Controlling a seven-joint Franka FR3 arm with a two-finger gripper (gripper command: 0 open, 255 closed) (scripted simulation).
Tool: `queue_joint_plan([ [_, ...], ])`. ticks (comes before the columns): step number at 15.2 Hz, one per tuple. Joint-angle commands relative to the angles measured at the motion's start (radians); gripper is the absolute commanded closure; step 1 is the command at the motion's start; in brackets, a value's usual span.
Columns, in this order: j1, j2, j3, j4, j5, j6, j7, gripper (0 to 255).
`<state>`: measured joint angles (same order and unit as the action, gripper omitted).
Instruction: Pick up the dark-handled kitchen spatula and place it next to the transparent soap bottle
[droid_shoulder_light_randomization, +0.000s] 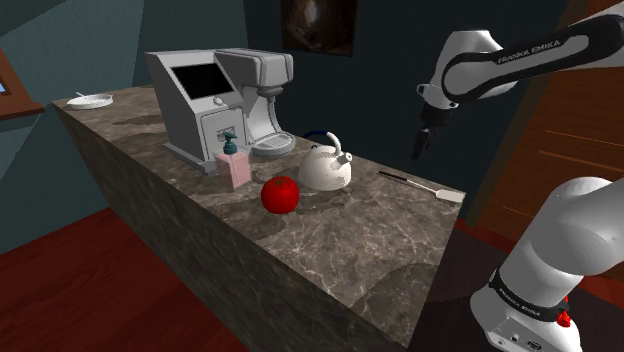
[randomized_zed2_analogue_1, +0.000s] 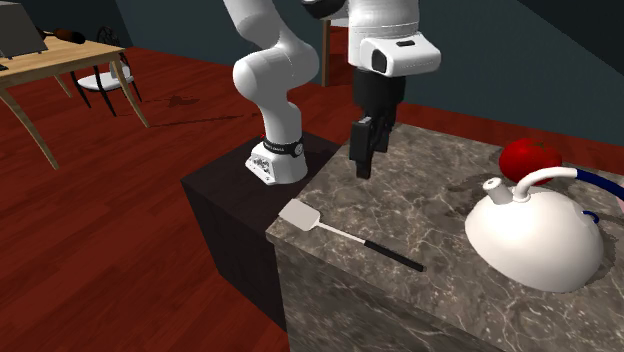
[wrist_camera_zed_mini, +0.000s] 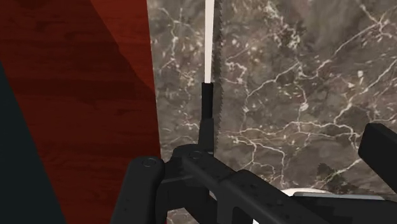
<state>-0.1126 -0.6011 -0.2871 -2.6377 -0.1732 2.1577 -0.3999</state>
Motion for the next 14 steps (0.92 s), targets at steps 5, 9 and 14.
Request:
queue_joint_plan([
  [5,-0.014,0.175,-0.116,-0.036,-0.003,0.180,-0.100,0],
  [9,-0.008,0.265,-0.164,-0.040,0.017,0.262,-0.149,0],
  [14,0.008,0.334,-0.182,-0.061,0.041,0.349,-0.169,0],
])
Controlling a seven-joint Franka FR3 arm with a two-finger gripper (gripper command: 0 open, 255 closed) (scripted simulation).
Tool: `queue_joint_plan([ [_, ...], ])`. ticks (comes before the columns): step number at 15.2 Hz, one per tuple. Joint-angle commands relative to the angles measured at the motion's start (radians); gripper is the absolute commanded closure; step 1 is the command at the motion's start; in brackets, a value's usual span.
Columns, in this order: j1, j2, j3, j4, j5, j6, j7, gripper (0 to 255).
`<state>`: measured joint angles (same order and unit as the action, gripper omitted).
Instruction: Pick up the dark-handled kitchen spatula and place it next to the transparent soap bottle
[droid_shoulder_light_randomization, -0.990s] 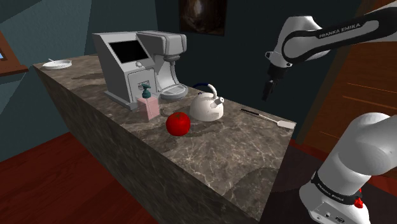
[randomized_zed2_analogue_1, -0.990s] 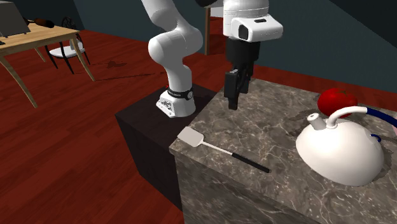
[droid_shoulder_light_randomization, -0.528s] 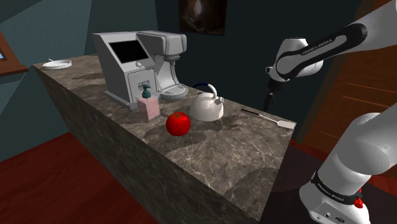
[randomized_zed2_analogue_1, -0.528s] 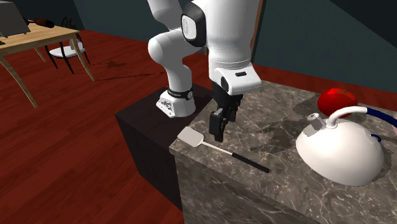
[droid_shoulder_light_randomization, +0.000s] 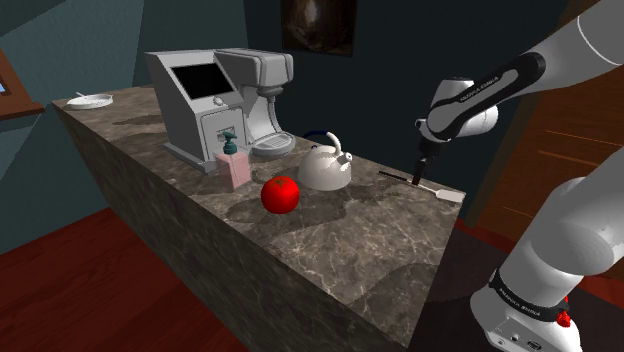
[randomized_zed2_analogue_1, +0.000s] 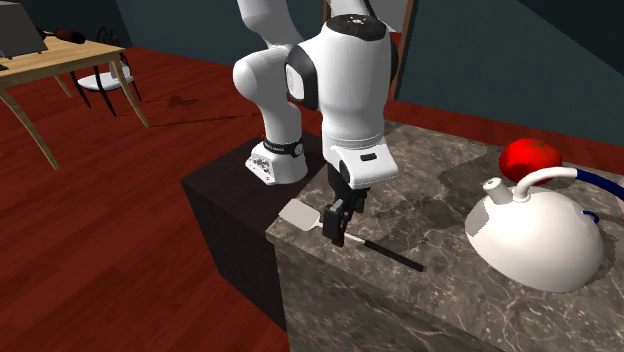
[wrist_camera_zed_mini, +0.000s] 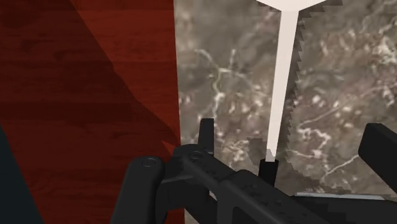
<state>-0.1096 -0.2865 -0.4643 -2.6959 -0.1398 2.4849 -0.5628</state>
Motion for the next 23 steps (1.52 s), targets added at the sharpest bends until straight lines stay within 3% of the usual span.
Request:
queue_joint_plan([
  [1,0.012,0.043,-0.011,-0.008,0.019,0.049,-0.014,0],
  [9,0.011,0.042,-0.011,-0.008,0.019,0.049,-0.014,0],
  [10,0.011,0.042,-0.011,-0.008,0.019,0.049,-0.014,255],
  [19,0.011,0.043,-0.011,-0.008,0.019,0.049,-0.014,255],
  [23,-0.001,-0.012,0.004,0.010,-0.003,-0.021,0.005,255],
])
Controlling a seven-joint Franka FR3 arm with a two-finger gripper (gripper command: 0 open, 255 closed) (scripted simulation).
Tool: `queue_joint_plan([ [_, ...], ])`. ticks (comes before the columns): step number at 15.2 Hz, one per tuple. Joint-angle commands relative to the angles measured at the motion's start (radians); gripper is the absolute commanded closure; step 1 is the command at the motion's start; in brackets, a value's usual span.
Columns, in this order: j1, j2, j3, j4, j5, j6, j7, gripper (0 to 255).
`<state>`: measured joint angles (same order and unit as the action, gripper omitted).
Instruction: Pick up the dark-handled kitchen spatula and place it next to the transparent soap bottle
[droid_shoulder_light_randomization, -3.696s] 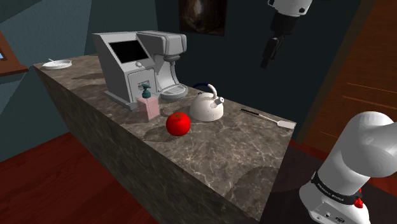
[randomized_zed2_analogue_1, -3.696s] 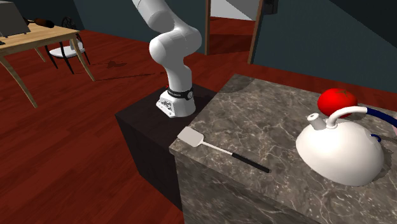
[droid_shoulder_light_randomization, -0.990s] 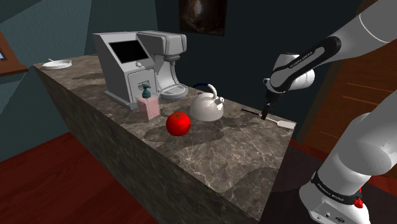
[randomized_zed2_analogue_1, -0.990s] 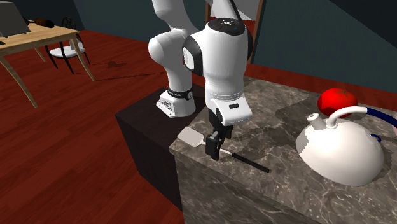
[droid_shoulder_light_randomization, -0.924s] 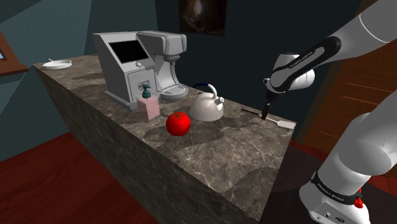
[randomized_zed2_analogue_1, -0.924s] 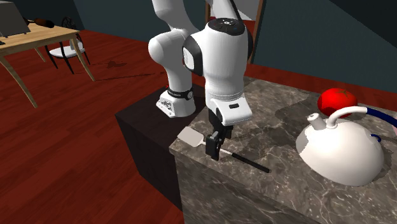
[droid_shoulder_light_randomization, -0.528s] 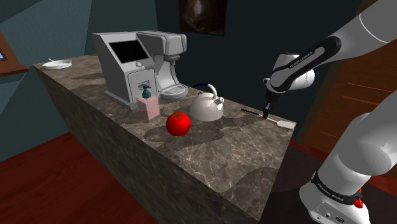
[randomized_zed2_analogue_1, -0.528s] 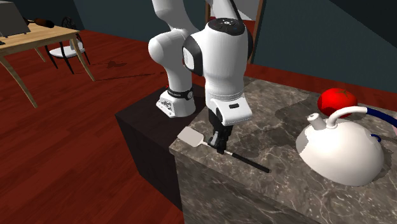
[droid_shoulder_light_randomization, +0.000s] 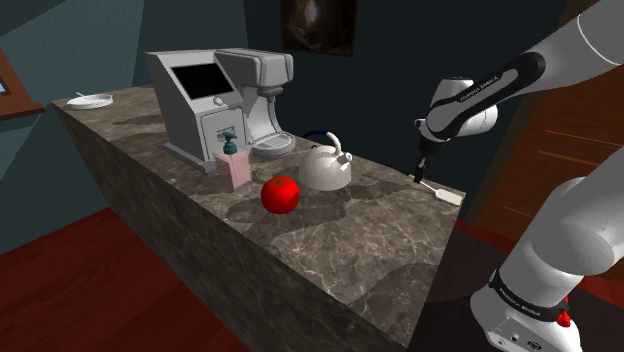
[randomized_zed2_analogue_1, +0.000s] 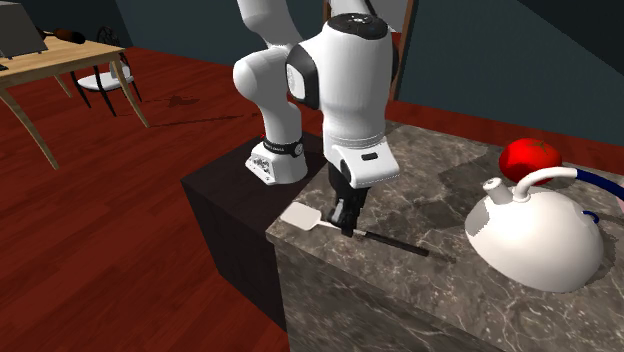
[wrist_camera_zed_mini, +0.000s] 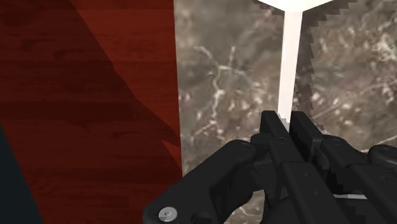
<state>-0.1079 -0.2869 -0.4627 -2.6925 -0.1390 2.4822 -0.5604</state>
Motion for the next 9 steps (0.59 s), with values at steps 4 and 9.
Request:
queue_joint_plan([
  [4,-0.012,-0.060,0.017,0.028,-0.018,-0.087,0.017,255],
  [9,-0.019,-0.112,0.034,0.061,-0.027,-0.170,0.029,255],
])
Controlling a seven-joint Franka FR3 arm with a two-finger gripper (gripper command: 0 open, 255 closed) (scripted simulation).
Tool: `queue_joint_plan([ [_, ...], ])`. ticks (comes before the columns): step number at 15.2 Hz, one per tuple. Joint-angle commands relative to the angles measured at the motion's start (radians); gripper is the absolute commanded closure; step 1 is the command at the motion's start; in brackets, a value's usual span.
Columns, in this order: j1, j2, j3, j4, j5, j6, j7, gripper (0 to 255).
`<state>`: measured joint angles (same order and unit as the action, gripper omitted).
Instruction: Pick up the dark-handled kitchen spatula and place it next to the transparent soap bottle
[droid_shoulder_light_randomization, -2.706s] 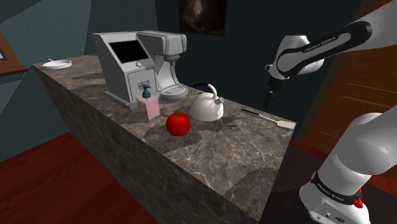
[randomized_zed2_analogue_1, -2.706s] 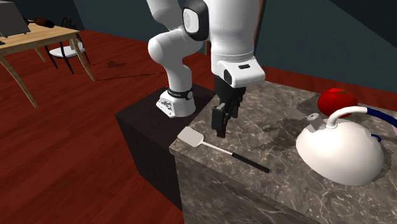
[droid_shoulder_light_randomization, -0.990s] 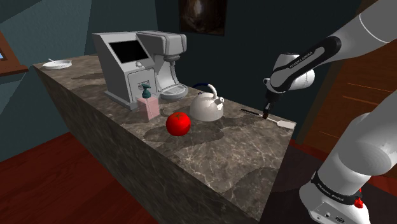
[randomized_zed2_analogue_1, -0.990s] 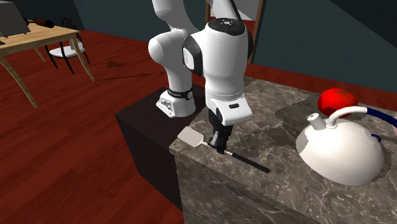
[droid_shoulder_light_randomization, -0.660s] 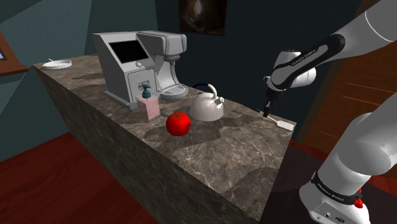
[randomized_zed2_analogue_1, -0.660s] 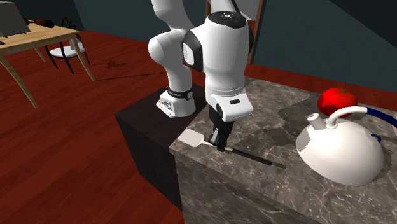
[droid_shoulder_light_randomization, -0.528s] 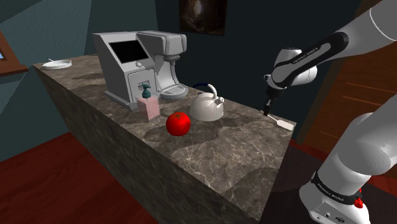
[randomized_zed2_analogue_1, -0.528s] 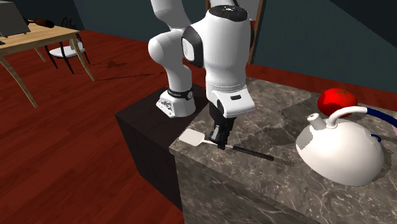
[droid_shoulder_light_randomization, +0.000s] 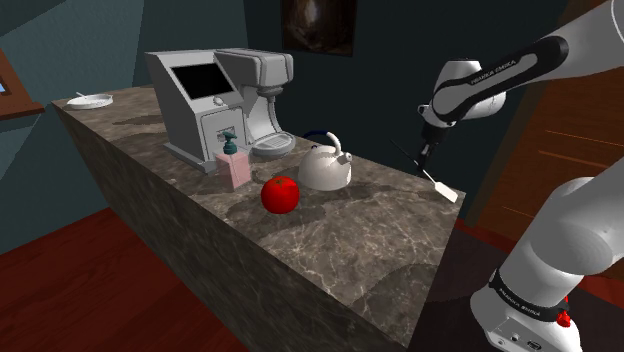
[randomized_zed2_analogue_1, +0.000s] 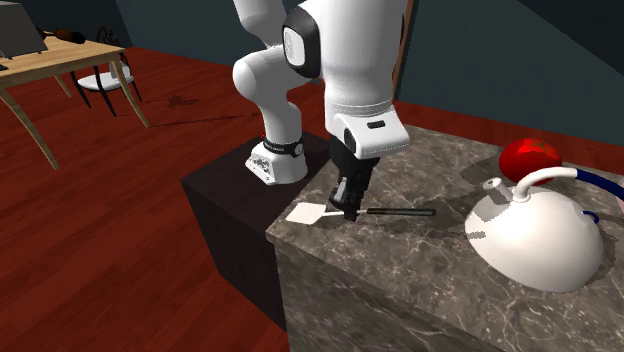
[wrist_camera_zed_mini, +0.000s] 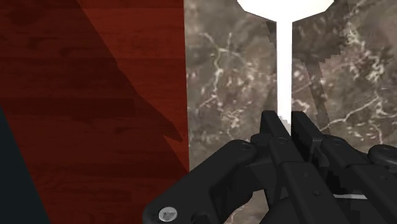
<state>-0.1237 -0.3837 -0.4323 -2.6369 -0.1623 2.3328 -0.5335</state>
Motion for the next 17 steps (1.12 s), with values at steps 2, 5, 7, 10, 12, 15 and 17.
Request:
queue_joint_plan([
  [2,-0.006,-0.034,0.010,0.020,-0.006,-0.054,0.006,255],
  [5,-0.008,-0.059,0.019,0.043,-0.007,-0.102,0.011,255],
  [7,-0.009,-0.074,0.025,0.060,-0.008,-0.133,0.013,255],
  [10,-0.010,-0.095,0.034,0.086,-0.007,-0.180,0.017,255],
  [12,-0.010,-0.106,0.039,0.105,-0.006,-0.210,0.018,255],
  [15,-0.010,-0.122,0.047,0.135,-0.004,-0.255,0.021,255],
  [17,-0.010,-0.131,0.052,0.155,-0.003,-0.284,0.022,255],
])
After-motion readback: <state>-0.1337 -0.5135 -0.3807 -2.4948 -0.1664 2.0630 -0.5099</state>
